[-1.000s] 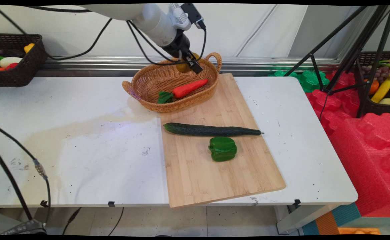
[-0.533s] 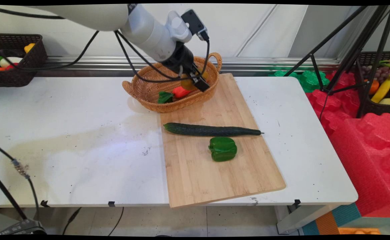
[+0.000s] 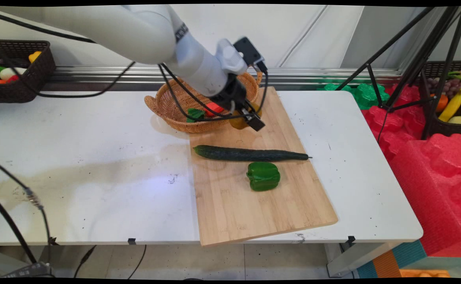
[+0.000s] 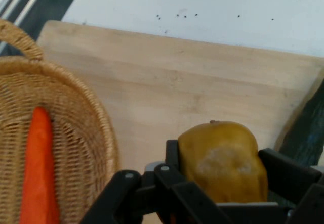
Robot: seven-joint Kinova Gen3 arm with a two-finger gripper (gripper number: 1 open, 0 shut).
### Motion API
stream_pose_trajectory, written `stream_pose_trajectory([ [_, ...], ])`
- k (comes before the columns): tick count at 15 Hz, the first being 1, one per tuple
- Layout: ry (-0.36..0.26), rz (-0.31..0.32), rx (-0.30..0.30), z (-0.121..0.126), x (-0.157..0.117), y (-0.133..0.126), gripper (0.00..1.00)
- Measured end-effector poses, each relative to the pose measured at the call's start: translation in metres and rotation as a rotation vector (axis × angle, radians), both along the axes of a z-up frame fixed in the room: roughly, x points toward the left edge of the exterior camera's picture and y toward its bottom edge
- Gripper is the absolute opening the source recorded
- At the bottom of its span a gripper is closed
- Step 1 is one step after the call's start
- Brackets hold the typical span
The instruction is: Place the picked object on the cutting board
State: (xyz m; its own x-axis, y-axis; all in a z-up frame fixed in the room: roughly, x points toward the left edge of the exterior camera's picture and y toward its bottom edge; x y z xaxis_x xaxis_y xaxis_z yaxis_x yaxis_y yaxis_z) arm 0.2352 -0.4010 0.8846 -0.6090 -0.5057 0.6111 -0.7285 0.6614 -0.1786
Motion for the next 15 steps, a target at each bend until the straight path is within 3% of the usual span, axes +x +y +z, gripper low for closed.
stream_pose_trajectory([
  [8,0.014,-0.007,0.029,-0.053,-0.029,-0.055,0.00],
  [15,0.017,-0.017,0.071,-0.093,-0.039,-0.077,0.00],
])
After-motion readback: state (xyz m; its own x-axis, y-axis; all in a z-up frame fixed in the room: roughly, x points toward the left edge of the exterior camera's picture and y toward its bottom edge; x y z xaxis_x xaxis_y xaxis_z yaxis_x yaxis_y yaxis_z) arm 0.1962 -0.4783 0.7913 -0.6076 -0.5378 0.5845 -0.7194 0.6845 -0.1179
